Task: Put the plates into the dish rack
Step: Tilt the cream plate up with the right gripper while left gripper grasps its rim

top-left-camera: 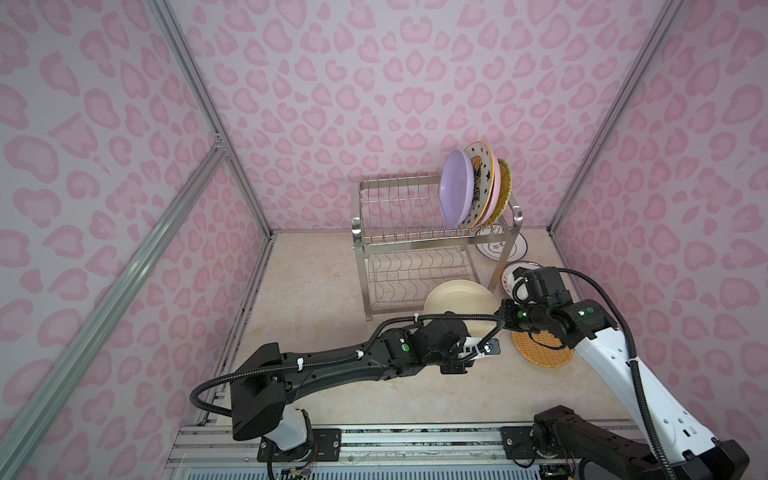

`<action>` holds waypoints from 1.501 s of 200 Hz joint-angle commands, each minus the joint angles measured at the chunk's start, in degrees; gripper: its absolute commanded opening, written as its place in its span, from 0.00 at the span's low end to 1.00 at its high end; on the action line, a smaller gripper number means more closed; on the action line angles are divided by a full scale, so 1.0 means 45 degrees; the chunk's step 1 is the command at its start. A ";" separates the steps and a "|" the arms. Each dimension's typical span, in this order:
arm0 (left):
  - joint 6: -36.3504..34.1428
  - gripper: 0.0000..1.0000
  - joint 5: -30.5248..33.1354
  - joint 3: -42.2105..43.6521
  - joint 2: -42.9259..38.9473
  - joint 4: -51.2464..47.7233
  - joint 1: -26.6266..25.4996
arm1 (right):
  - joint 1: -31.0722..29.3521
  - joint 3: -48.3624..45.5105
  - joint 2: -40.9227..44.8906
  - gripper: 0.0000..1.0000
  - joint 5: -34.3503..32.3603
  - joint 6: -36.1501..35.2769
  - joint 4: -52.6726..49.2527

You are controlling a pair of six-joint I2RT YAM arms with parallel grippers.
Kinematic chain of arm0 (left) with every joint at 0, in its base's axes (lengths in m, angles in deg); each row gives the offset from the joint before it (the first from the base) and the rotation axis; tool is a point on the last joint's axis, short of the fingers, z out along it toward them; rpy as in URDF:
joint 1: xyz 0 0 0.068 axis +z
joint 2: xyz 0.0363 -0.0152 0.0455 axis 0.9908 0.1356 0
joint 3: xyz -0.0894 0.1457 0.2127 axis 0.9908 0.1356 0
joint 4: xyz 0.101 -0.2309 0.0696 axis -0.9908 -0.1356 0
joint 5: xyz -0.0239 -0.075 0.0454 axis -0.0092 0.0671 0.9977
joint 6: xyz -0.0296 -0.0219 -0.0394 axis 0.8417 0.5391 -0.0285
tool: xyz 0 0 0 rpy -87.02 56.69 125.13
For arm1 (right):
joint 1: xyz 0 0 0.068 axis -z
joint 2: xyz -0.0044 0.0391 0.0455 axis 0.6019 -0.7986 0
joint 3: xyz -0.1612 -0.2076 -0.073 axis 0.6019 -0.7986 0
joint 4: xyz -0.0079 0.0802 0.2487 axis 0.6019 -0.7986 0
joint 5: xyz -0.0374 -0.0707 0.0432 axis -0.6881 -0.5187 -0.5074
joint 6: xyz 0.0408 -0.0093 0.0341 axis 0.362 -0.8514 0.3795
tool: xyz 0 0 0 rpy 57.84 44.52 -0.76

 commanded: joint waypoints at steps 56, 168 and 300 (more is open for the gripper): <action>0.0092 0.26 0.2285 -0.0254 0.0522 0.0129 -0.0466 | 0.0018 -0.0030 -0.0103 0.00 0.0305 0.0196 0.0478; 0.0897 0.04 0.2984 -0.0706 0.0576 -0.0067 -0.0647 | 0.0174 -0.0117 0.0397 0.20 0.0653 0.0324 0.0554; 0.4431 0.04 0.1196 -0.0233 -0.2057 0.0115 -0.0704 | 0.1739 0.0956 0.3869 0.99 0.0608 -0.0377 0.0657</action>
